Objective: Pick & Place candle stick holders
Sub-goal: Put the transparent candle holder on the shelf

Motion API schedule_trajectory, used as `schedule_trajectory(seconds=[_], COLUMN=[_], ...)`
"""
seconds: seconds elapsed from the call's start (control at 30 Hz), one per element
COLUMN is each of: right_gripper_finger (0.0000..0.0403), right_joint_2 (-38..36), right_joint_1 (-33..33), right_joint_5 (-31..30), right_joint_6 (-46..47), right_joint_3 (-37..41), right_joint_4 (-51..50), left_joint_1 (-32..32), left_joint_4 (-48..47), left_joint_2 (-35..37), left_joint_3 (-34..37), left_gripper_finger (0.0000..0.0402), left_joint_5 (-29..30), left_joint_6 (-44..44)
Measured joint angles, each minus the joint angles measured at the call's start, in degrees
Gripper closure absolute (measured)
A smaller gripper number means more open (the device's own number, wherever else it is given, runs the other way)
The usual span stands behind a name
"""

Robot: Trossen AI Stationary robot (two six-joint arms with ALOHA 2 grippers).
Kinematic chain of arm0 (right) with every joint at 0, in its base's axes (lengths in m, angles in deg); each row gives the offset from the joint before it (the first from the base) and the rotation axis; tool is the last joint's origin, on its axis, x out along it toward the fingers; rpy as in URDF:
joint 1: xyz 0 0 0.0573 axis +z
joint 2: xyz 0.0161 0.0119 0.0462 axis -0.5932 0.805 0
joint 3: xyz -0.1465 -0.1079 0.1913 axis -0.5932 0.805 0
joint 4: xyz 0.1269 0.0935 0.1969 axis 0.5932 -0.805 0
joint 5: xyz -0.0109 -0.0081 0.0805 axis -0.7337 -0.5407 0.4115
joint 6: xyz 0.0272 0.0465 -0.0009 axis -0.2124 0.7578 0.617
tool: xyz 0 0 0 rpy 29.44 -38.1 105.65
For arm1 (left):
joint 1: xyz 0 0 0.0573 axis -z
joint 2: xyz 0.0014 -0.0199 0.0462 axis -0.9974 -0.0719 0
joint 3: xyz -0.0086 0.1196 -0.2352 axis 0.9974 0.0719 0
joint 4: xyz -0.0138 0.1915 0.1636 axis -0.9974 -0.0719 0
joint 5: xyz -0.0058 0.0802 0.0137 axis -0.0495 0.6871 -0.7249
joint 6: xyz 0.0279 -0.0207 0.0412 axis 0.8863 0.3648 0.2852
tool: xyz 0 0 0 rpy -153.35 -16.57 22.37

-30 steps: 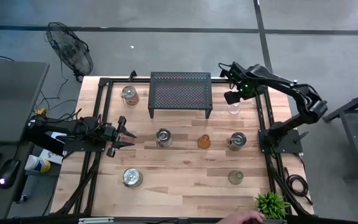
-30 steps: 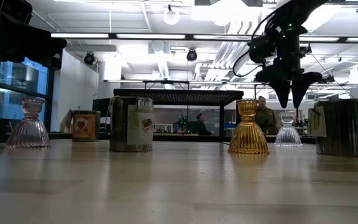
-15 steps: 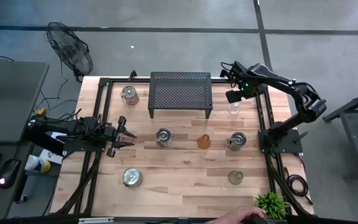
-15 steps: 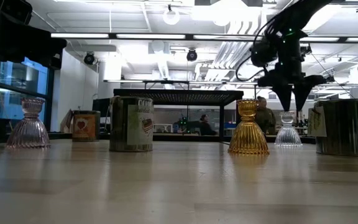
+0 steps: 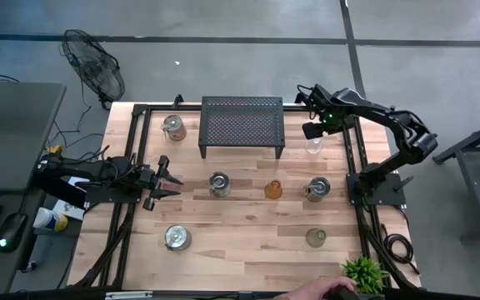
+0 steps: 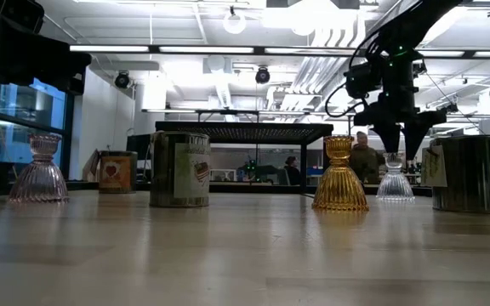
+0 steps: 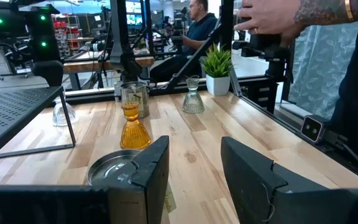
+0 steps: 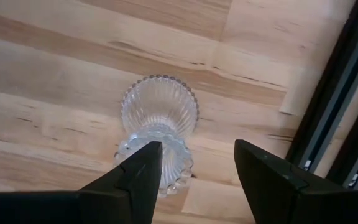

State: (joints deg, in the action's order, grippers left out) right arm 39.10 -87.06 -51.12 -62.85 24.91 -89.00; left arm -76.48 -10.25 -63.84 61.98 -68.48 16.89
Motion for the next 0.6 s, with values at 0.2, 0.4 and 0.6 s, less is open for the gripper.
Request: schedule_trajectory(seconds=[0.2, 0.4, 0.6], right_gripper_finger=[0.0211, 0.0211, 0.0211], right_joint_2=[0.00, 0.00, 0.00], right_joint_1=[-0.07, -0.07, -0.07], right_joint_5=[0.25, 0.69, 0.70], right_joint_6=[0.18, 0.37, 0.42], right_joint_3=[0.00, 0.00, 0.00], right_joint_4=[-0.14, -0.43, -0.71], left_joint_1=[-0.01, 0.01, 0.01], left_joint_4=[0.00, 0.00, 0.00], left_joint_2=[-0.02, 0.00, 0.00], left_joint_3=[0.00, 0.00, -0.01], left_gripper_finger=[0.0259, 0.0259, 0.0259], left_joint_5=[0.00, 0.00, 0.00], left_joint_6=[0.00, 0.00, 0.00])
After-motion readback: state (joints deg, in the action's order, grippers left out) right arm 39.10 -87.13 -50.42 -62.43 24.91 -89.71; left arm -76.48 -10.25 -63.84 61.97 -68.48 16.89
